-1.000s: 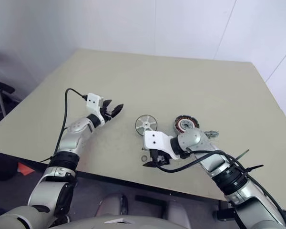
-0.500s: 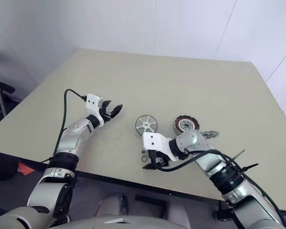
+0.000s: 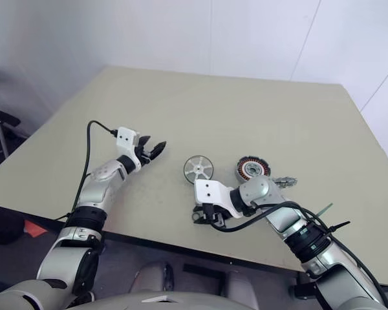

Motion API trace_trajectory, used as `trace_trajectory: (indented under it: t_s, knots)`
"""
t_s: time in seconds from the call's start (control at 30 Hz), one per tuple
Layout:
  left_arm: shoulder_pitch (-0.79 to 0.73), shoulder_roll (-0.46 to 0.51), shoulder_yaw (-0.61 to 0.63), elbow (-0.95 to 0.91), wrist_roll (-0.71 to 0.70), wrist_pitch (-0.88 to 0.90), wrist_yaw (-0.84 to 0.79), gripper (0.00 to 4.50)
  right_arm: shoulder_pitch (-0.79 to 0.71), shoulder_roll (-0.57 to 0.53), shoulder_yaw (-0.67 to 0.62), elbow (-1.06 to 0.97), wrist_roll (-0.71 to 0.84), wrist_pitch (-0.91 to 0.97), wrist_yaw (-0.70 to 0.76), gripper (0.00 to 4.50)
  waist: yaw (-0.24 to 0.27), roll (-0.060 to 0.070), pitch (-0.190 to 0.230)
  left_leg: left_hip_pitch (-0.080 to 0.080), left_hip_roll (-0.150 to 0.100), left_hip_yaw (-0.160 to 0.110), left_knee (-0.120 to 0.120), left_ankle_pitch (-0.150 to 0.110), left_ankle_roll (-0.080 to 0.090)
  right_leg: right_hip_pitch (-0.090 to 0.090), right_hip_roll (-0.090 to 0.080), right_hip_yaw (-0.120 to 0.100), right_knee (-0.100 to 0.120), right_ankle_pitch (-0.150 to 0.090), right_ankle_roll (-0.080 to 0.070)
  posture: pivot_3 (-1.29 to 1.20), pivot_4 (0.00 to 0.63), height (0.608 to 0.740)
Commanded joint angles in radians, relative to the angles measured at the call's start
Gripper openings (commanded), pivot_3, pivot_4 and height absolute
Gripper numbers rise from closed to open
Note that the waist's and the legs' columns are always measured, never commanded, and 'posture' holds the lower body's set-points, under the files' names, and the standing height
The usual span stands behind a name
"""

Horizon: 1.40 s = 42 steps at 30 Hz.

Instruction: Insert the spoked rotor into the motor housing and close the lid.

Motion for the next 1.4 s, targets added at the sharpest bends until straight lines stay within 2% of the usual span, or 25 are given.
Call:
trace_trajectory:
  t_s: [0.03,0.3,0.67,0.87,1.1,1.4]
  knots:
    - [-0.019,0.011,0.004,-0.022,0.001,-0.022,0.003,3.69,0.000,-0.007,-0.014,0.010,-0.010,-0.016,-0.008,0.61,0.000,0.000,0.000,0.000,0.000,0.000,0.000,0.000,0.000,0.000,0.000,0.000,0.000,0.000,0.000,0.00,0.000,0.740]
    - [-0.022,0.008,0.001,-0.017,0.002,-0.026,0.004,3.69,-0.008,-0.010,-0.021,0.019,-0.032,-0.051,-0.031,0.58,0.000,0.000,0.000,0.000,0.000,0.000,0.000,0.000,0.000,0.000,0.000,0.000,0.000,0.000,0.000,0.00,0.000,0.740]
    - [-0.039,-0.010,-0.002,0.012,0.002,-0.042,0.007,3.69,-0.186,0.007,-0.166,-0.117,0.063,0.047,-0.054,0.58,0.000,0.000,0.000,0.000,0.000,0.000,-0.001,0.000,0.000,0.000,0.000,0.000,0.000,0.000,0.000,0.00,0.000,0.740]
    - [-0.054,-0.034,-0.007,0.041,0.001,-0.064,0.008,3.69,-0.312,-0.038,-0.231,0.004,0.016,-0.010,-0.092,0.58,0.003,0.000,0.000,-0.002,0.000,0.000,0.000,0.000,0.000,-0.002,0.000,0.000,0.001,0.000,0.000,0.00,0.000,0.740]
    - [-0.069,-0.052,-0.006,0.072,0.001,-0.093,0.007,3.69,-0.442,-0.138,-0.241,0.299,-0.086,-0.172,-0.105,0.58,0.000,0.000,0.000,-0.003,-0.001,0.000,0.000,0.000,0.000,-0.003,0.000,0.000,0.001,0.000,0.000,0.00,0.000,0.740]
    - [-0.089,-0.057,-0.001,0.110,-0.001,-0.123,0.007,3.69,-0.512,-0.219,-0.227,0.557,-0.171,-0.315,-0.071,0.58,0.000,0.000,0.000,-0.005,0.000,0.001,0.001,0.000,0.001,-0.004,0.000,0.000,0.001,0.000,-0.001,0.00,0.000,0.740]
